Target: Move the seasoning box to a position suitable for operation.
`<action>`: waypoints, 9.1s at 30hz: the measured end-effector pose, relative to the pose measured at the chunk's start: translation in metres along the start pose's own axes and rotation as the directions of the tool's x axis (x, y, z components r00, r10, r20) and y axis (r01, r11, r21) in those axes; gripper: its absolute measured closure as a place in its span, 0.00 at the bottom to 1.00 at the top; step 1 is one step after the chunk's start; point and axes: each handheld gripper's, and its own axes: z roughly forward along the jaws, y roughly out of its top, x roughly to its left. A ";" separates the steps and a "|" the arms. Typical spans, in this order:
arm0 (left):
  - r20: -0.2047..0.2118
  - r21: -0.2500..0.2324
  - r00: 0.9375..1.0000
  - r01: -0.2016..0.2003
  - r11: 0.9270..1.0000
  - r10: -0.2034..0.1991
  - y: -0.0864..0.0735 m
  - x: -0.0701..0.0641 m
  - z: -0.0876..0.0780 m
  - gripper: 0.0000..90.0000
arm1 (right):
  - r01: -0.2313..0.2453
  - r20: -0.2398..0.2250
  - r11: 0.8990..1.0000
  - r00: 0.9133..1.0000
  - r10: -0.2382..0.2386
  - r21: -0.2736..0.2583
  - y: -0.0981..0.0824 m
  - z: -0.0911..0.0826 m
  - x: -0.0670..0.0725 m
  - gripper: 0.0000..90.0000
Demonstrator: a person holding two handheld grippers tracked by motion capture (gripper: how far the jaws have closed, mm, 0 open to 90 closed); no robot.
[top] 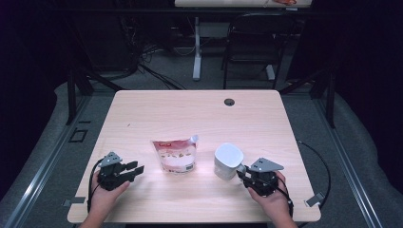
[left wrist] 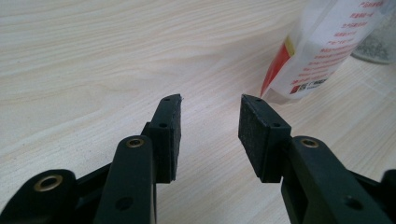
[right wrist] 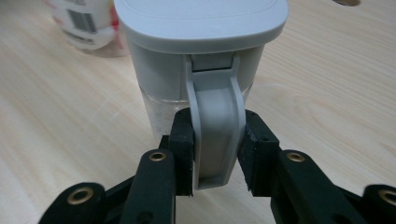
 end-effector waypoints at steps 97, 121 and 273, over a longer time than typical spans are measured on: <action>0.013 -0.006 1.000 0.011 1.000 -0.011 -0.003 0.001 0.000 0.69 | -0.225 0.015 0.969 0.974 0.225 0.097 0.059 -0.036 -0.012 0.87; 0.015 -0.008 1.000 0.011 1.000 -0.011 -0.003 0.001 -0.001 0.69 | -0.285 -0.015 0.955 0.958 0.287 0.077 0.052 -0.036 -0.017 0.97; 0.003 -0.003 1.000 0.007 1.000 -0.007 -0.003 0.001 -0.001 0.68 | -0.374 0.008 0.926 0.927 0.375 0.052 -0.009 -0.002 -0.034 0.82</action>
